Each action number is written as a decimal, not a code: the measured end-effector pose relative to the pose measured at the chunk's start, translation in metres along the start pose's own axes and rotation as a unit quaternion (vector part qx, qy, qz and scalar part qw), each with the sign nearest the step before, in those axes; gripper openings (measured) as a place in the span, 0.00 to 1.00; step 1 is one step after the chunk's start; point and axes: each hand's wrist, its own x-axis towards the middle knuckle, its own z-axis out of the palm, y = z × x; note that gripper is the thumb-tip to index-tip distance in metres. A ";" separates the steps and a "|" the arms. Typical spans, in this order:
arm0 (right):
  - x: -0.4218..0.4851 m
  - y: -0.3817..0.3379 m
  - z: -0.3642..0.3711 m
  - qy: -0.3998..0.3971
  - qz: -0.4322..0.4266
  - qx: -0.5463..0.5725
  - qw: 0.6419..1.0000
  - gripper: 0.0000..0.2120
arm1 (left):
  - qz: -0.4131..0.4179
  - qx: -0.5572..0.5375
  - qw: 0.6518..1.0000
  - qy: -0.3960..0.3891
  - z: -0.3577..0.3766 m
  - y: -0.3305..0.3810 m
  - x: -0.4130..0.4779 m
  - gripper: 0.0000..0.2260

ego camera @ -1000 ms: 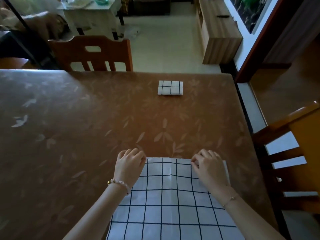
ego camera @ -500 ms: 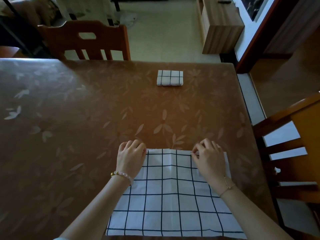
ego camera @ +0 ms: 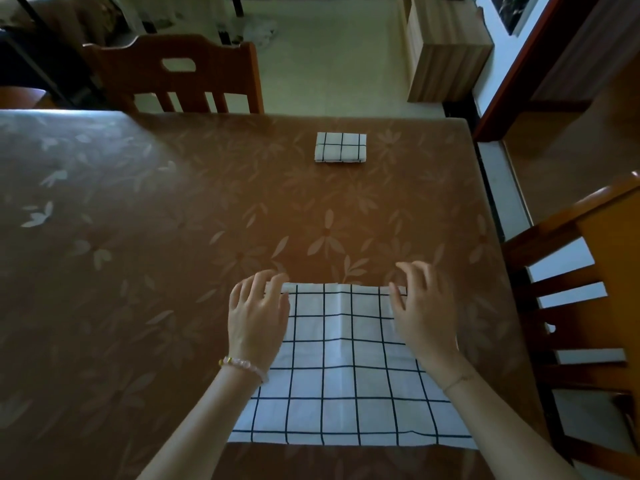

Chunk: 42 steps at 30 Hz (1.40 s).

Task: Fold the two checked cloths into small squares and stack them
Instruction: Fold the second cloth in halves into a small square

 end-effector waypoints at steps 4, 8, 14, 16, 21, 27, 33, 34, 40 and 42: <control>-0.048 0.008 -0.044 0.020 0.082 0.097 0.992 0.11 | -0.033 -0.038 0.999 -0.015 -0.027 -0.003 -0.071 0.09; -0.116 0.037 -0.075 -0.057 0.235 0.145 0.959 0.08 | -0.193 -0.101 0.974 -0.062 -0.044 -0.024 -0.137 0.11; -0.175 0.067 -0.086 -0.191 0.362 0.273 0.871 0.08 | -0.368 -0.241 0.894 -0.091 -0.061 -0.040 -0.179 0.07; -0.182 0.070 -0.088 -0.188 0.388 0.316 0.845 0.07 | -0.420 -0.295 0.853 -0.096 -0.065 -0.042 -0.185 0.06; -0.188 0.066 -0.097 -0.170 0.370 0.348 0.844 0.06 | -0.459 -0.353 0.801 -0.149 -0.069 -0.045 -0.190 0.04; -0.190 0.057 -0.100 -0.181 0.373 0.375 0.829 0.06 | -0.462 -0.388 0.784 -0.148 -0.070 -0.047 -0.190 0.05; -0.196 0.057 -0.098 -0.145 0.403 0.380 0.820 0.05 | -0.434 -0.399 0.791 -0.160 -0.071 -0.046 -0.185 0.04; -0.197 0.058 -0.097 -0.140 0.408 0.379 0.819 0.06 | -0.428 -0.394 0.797 -0.163 -0.069 -0.048 -0.184 0.04; -0.202 0.056 -0.098 -0.132 0.418 0.370 0.819 0.08 | -0.411 -0.353 0.823 -0.172 -0.066 -0.052 -0.186 0.02; -0.206 0.056 -0.101 -0.154 0.415 0.347 0.827 0.08 | -0.399 -0.322 0.836 -0.194 -0.069 -0.056 -0.189 0.03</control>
